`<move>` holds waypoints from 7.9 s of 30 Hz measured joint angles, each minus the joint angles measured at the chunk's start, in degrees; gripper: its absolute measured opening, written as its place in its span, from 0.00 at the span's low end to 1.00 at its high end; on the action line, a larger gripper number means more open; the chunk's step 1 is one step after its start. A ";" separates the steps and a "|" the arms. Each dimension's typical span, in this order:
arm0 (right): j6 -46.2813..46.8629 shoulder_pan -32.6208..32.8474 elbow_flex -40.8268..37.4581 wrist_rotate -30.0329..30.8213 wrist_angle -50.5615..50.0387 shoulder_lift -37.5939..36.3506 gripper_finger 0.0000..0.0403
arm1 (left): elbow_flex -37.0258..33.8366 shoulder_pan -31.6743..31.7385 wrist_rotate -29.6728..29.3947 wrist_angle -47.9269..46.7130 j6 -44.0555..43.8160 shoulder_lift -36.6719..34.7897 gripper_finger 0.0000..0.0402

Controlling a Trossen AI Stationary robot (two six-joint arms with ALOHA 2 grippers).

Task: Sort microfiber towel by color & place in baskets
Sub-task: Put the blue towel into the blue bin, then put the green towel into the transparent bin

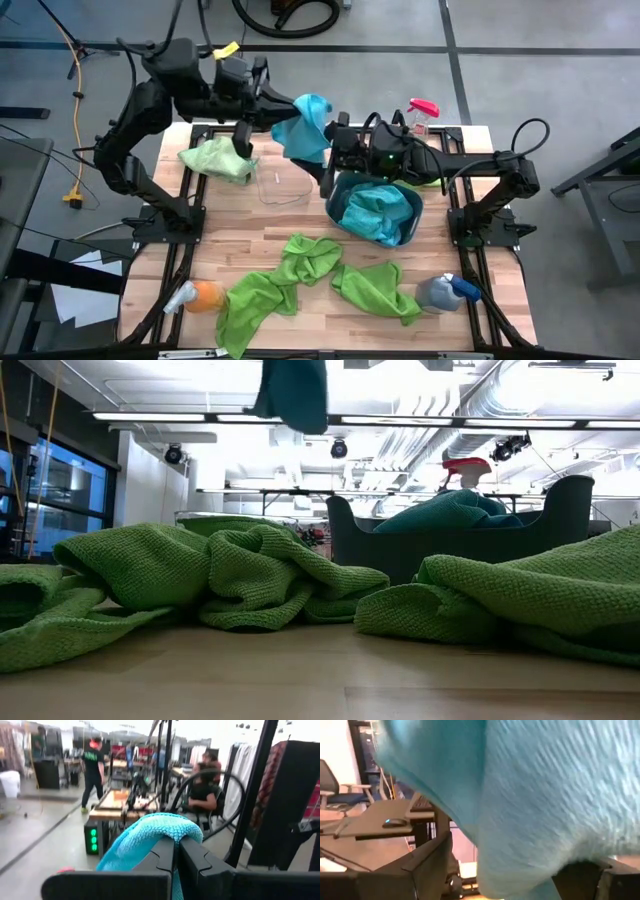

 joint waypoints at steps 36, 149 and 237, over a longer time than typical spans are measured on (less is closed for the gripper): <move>-4.44 3.76 0.00 -14.16 11.20 0.00 0.74 | 0.07 0.10 -0.05 10.45 -1.48 3.59 0.00; 84.99 3.22 -33.03 3.35 -28.33 10.24 0.00 | -66.69 1.18 -10.75 29.75 -21.33 -36.87 0.46; 22.01 0.72 -33.14 11.66 -19.00 -33.86 0.59 | -66.62 -28.15 -18.24 0.21 -33.45 -12.87 0.46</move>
